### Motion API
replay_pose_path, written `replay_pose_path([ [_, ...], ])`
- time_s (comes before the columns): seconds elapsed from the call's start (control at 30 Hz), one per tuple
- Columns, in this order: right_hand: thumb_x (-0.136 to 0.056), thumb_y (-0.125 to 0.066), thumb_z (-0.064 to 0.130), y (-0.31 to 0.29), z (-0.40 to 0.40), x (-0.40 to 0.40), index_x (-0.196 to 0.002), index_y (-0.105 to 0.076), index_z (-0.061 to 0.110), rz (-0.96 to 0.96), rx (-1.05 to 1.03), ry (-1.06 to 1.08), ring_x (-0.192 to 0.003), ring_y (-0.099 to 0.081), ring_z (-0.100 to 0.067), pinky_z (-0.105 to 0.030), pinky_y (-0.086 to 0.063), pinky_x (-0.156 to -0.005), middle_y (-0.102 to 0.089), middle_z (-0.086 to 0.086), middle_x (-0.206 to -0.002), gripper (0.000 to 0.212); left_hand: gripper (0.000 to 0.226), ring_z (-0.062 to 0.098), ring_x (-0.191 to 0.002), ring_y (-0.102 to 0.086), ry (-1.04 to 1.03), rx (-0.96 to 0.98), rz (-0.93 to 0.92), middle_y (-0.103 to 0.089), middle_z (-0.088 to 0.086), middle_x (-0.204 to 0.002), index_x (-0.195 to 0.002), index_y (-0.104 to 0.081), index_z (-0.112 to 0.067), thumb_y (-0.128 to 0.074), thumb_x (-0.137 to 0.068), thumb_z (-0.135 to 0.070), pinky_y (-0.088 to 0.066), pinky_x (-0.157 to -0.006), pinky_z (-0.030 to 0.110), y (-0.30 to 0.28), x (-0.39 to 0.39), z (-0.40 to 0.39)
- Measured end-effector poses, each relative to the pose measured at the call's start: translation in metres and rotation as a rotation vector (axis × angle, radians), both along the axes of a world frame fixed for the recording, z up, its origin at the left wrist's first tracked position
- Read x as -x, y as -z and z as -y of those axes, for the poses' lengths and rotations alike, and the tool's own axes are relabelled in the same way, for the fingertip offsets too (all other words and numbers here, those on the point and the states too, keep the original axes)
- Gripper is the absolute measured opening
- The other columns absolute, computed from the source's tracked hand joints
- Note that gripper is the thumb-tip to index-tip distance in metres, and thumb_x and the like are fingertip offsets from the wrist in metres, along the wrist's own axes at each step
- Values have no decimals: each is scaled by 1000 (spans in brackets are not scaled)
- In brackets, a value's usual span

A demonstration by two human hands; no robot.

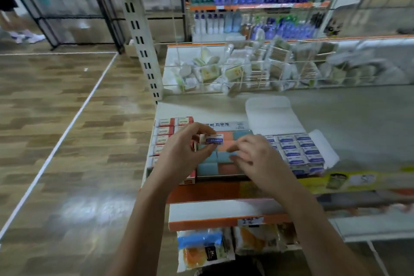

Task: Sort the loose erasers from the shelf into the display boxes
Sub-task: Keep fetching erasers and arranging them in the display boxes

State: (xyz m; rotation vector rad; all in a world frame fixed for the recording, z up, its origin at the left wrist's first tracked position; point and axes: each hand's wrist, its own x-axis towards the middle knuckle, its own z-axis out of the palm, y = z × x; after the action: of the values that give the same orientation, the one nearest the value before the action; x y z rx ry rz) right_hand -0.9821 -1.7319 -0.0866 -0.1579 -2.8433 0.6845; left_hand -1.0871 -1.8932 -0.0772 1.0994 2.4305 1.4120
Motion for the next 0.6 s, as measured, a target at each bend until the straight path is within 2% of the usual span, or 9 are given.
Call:
replay_pose_path([
  [0.1, -89, -59, 24, -11, -33, -20, -102, -66, 21, -49, 13, 115, -98, -44, -4, -6, -28, -79, -55, 11, -98, 15, 27, -4, -88, -56, 51, 16, -14, -61, -20, -92, -91, -54, -44, -69, -81, -24, -45, -67, 12, -6, -8, -20],
  [0.27, -87, -63, 15, -15, -96, -54, -103, -67, 15, -95, -39, 361, -97, -52, -17, -19, -31, -79, -60, 1, -98, 17, 20, -5, -89, -49, 112, 86, -116, -55, -24, -92, -92, -56, -38, -69, -81, -27, -36, -70, 6, -9, -34, -64],
  [0.33, -86, -63, 13, -11, -113, -63, -110, -64, 10, -87, -10, 432, -99, -54, -25, -26, -37, -79, -59, -6, -105, 24, 20, 0, -93, -46, 117, 152, -196, -54, -21, -97, -98, -60, -32, -70, -81, -29, -36, -76, 11, -4, -46, -81],
  [0.43, -87, -63, 17, -1, -133, -68, -124, -56, 7, -15, 49, 517, -105, -53, -28, -36, -42, -87, -58, -12, -116, 39, 28, 14, -103, -42, 41, 328, -409, -59, -7, -111, -109, -64, -26, -68, -82, -34, -29, -81, 22, 7, -59, -101],
  [0.5, -87, -63, 21, 6, -141, -70, -126, -53, 7, 9, 95, 527, -100, -56, -26, -35, -43, -85, -60, -11, -112, 42, 30, 15, -106, -40, 6, 430, -466, -59, -9, -117, -113, -61, -29, -65, -84, -38, -19, -76, 22, 13, -65, -108],
  [0.6, -89, -61, 20, 13, -147, -71, -123, -56, 10, 20, 130, 487, -84, -57, -19, -27, -42, -74, -65, -9, -107, 36, 28, 14, -105, -42, -9, 518, -480, -60, -12, -115, -110, -59, -32, -63, -84, -42, -10, -71, 23, 18, -73, -112],
])
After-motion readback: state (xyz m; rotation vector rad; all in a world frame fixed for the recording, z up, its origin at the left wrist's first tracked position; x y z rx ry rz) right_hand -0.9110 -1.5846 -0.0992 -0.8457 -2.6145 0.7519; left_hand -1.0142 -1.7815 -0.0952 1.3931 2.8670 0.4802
